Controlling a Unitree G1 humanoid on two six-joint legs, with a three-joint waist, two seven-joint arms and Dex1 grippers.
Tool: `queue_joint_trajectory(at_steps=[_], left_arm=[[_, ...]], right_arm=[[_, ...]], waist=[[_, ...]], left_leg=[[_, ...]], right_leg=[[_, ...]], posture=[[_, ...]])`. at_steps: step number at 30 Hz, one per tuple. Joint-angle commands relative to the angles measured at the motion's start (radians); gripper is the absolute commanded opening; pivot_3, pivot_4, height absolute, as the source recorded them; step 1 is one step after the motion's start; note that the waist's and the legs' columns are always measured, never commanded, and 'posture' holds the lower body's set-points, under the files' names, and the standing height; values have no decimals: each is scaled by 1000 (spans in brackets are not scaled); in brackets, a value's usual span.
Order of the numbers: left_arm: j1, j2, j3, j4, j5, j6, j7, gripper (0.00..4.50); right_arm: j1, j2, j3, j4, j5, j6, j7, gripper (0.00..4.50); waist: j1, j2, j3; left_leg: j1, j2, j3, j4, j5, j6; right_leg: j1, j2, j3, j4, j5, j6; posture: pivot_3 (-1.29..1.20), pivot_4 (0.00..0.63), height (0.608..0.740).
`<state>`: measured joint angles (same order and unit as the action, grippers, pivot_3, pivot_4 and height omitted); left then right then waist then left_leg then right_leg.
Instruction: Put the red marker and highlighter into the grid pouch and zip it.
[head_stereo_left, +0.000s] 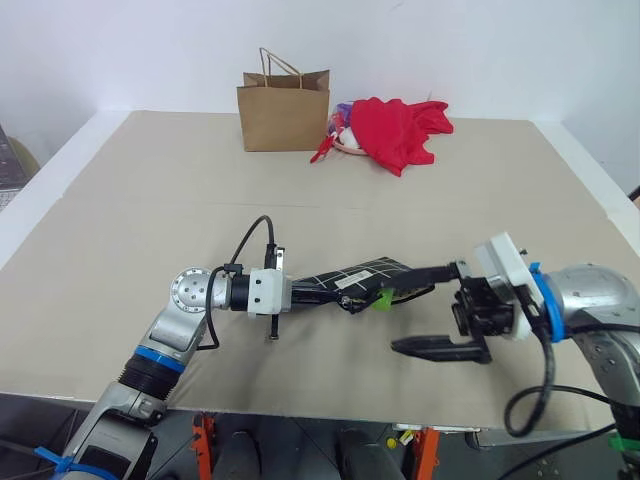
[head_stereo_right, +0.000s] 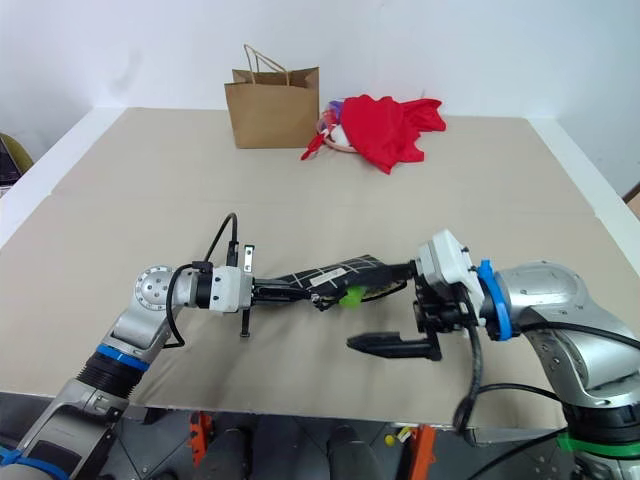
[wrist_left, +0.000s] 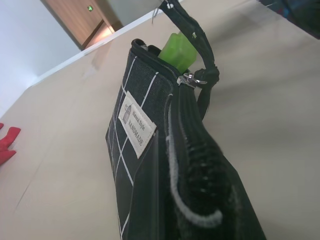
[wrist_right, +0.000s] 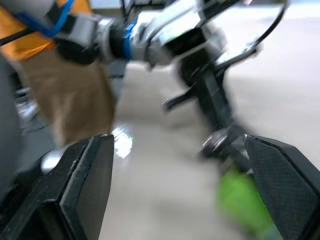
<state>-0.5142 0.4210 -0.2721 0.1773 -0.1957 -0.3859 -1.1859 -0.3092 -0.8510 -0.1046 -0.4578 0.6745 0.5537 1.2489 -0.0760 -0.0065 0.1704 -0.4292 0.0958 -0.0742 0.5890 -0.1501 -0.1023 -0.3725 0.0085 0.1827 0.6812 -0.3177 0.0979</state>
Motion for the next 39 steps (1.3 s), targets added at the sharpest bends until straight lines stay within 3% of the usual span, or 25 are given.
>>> queue_joint_trajectory(at_steps=[1,18,34,38,39], left_arm=[[-21,7,19,-28,-14,-4,2,0],[-11,2,19,-48,-14,3,15,0],[-9,3,26,-76,-29,31,12,0],[-8,4,26,-81,-30,38,12,0],[-7,5,26,-82,-30,39,12,0]], right_arm=[[-3,2,21,9,-37,-50,-10,4447],[15,-5,58,35,-67,-101,-8,4447],[27,34,96,192,-232,-401,33,4447],[17,49,99,205,-252,-460,30,3332],[13,55,94,198,-247,-466,24,2832]], waist=[[3,0,0],[4,0,0],[4,0,0],[4,0,0],[4,0,0]], left_leg=[[0,0,0,0,0,0],[-1,0,0,-2,-1,1],[-1,0,0,-2,-1,1],[0,0,0,-2,-1,1],[0,0,0,-2,-1,1]], right_leg=[[0,0,0,0,0,0],[-1,0,0,0,-2,-1],[0,0,0,0,-2,-1],[0,0,0,0,-2,-1],[0,0,0,0,-2,-1]], posture=[[0,150,740],[0,150,740],[0,150,740],[0,150,740],[0,150,740]])
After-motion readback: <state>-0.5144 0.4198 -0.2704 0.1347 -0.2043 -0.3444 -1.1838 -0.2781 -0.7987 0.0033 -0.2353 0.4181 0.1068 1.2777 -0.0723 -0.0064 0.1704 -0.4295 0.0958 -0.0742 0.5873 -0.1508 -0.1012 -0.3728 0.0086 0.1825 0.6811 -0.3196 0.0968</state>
